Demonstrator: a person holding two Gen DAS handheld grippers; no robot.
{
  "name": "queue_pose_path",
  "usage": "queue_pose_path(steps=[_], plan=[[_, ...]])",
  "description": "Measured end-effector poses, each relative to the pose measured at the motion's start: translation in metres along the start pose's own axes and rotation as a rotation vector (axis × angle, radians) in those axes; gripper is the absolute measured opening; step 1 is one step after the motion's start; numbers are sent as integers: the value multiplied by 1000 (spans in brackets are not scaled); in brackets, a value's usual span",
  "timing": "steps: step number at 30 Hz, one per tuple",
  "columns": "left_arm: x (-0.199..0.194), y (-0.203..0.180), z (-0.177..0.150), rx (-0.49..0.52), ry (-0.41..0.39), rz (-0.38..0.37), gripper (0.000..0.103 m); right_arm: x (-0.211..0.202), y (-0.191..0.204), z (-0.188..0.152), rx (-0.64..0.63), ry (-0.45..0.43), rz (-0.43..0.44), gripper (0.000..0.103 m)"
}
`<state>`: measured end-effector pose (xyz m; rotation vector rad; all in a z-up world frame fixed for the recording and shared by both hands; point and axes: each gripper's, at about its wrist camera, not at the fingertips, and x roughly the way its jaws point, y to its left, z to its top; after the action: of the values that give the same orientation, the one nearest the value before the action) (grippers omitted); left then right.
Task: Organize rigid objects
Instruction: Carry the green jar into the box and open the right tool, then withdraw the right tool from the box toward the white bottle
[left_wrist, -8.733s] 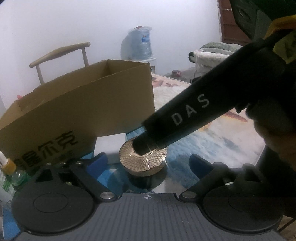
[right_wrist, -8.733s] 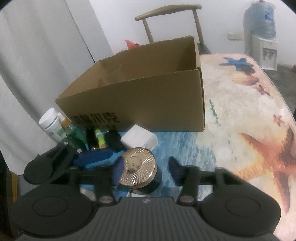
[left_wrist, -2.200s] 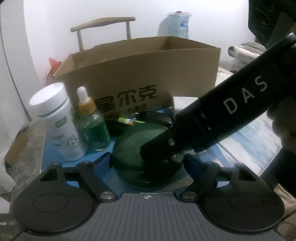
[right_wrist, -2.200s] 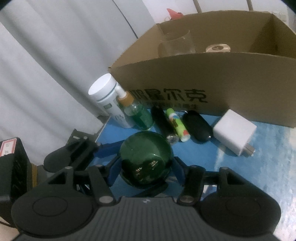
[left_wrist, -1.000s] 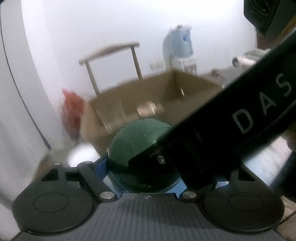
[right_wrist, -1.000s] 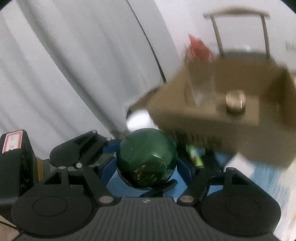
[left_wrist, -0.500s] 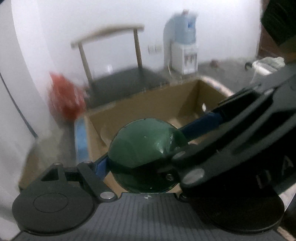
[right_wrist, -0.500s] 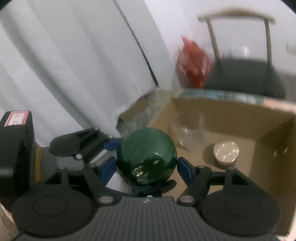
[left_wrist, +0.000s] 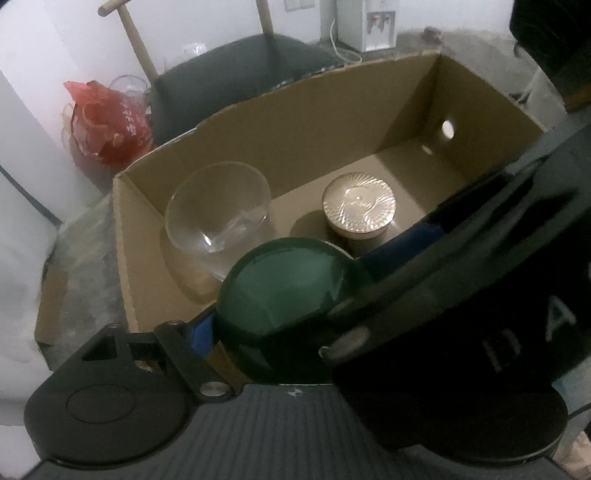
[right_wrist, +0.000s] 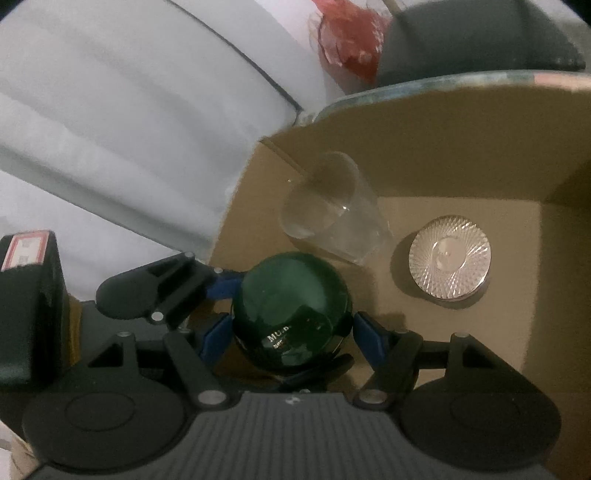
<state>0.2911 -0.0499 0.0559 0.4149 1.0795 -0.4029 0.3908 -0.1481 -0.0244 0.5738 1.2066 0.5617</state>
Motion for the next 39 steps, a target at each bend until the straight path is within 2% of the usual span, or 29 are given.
queue_pose_path(steps=[5, 7, 9, 14, 18, 22, 26, 30, 33, 36, 39], plan=[[3, -3, -1, 36, 10, 32, 84, 6, -10, 1, 46, 41, 22, 75], [2, -4, -1, 43, 10, 31, 86, 8, -11, 1, 51, 50, -1, 72], [-1, -7, -2, 58, -2, 39, 87, 9, -15, 2, 79, 64, 23, 67], [-8, -12, -4, 62, -28, 40, 87, 4, -13, 2, 73, 38, 4, 67], [-27, -11, -7, 39, -100, 37, 87, -15, -2, -4, 38, -21, -27, 67], [-61, -10, -16, 9, -204, 52, 88, -43, 17, -14, -1, -102, -48, 67], [-103, -17, -36, -15, -330, 62, 89, -82, 37, -40, -51, -205, -41, 67], [-143, -35, -69, 0, -476, 89, 93, -122, 54, -82, -110, -304, -39, 67], [-157, -46, -97, 4, -568, 116, 95, -146, 59, -118, -141, -367, -43, 67], [-158, -53, -124, -16, -607, 126, 95, -155, 61, -151, -150, -403, -45, 67], [-156, -55, -151, -84, -621, 121, 95, -159, 64, -176, -158, -422, -32, 67]])
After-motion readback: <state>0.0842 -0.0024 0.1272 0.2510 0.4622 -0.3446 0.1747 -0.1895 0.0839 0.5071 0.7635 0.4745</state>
